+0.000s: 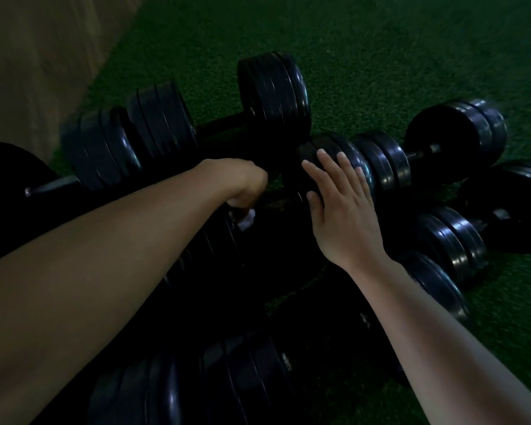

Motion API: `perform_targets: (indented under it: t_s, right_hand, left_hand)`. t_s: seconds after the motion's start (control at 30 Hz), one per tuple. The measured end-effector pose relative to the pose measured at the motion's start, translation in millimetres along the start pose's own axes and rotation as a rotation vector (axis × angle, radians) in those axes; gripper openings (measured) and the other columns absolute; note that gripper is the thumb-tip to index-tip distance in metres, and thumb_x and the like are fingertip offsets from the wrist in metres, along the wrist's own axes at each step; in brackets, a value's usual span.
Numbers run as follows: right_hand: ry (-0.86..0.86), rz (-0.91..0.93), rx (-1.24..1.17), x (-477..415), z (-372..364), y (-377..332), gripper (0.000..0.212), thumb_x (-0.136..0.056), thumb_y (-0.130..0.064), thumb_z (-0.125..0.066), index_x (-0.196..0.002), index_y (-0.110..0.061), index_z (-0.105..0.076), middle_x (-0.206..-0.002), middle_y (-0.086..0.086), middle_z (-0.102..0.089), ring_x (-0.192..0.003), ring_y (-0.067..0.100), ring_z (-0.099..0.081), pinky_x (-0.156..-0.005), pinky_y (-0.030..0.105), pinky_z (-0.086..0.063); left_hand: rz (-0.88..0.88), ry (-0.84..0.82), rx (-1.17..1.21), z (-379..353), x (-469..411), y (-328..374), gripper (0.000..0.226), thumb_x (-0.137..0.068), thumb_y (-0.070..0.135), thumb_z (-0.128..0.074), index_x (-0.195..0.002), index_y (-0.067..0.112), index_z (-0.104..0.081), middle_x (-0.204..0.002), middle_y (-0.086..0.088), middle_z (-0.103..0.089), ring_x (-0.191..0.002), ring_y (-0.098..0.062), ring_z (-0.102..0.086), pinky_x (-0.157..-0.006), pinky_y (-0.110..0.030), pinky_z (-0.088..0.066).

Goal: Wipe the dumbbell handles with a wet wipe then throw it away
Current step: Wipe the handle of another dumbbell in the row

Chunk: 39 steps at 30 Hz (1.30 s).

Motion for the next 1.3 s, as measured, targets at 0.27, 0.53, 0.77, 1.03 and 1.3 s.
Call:
perform_targets:
  t_s: [0.27,0.53,0.77,1.03,1.3]
  right_hand:
    - [-0.018,0.001,0.008,-1.5,1.2,-0.8,0.046,-0.105,-0.026,-0.037,-0.151,-0.023,-0.034,-0.162,-0.001,-0.023,-0.152,0.02,-0.009,-0.124,0.034,-0.002]
    - [-0.05,0.003,-0.002,-1.4,2.5,-0.5,0.048,-0.105,-0.025,-0.036,-0.152,-0.024,-0.031,-0.163,-0.001,-0.02,-0.153,0.019,-0.006,-0.124,0.034,-0.001]
    - [-0.052,-0.007,0.012,3.5,3.7,-4.2,0.05,-0.104,-0.023,-0.039,-0.153,-0.022,-0.03,-0.164,0.001,-0.019,-0.153,0.019,-0.006,-0.124,0.036,-0.004]
    - [0.189,-0.301,-0.502,47.9,14.9,-30.3,0.022,-0.096,-0.023,-0.059,-0.117,-0.022,-0.063,-0.119,-0.008,-0.058,-0.114,0.009,-0.056,-0.099,0.019,-0.045]
    - [0.031,-0.64,-1.439,62.9,14.6,-48.5,0.029,-0.095,-0.027,-0.064,-0.121,-0.014,-0.065,-0.113,0.002,-0.072,-0.107,0.015,-0.069,-0.095,0.034,-0.055]
  left_hand:
    - [0.069,0.225,0.266,10.5,4.4,9.4,0.023,-0.08,0.039,-0.077,-0.089,0.018,-0.072,-0.081,0.0,-0.07,-0.068,-0.015,-0.06,-0.058,-0.025,-0.044]
    - [0.25,0.485,0.563,-9.1,-9.9,50.9,0.012,-0.092,0.012,-0.06,-0.104,0.012,-0.062,-0.102,-0.013,-0.063,-0.085,-0.028,-0.061,-0.068,-0.032,-0.045]
    - [0.113,0.374,0.404,-6.7,25.2,43.2,0.002,-0.089,0.017,-0.067,-0.088,0.018,-0.066,-0.081,-0.002,-0.062,-0.07,-0.018,-0.06,-0.055,-0.027,-0.043]
    - [-0.003,0.693,0.776,-7.9,68.2,43.0,0.008,-0.087,0.023,-0.071,-0.094,0.024,-0.074,-0.081,0.008,-0.074,-0.075,-0.001,-0.067,-0.069,-0.02,-0.05]
    - [-0.101,0.855,0.974,-26.6,88.4,57.0,0.009,-0.082,0.023,-0.078,-0.089,0.02,-0.072,-0.082,0.007,-0.073,-0.076,-0.003,-0.066,-0.072,-0.022,-0.051]
Point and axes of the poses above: each hand's wrist, its own x-axis away from the middle knuckle, its own z-axis out of the back of the hand, y = z × x, the point moved 2 cm from there along -x, towards the middle knuckle
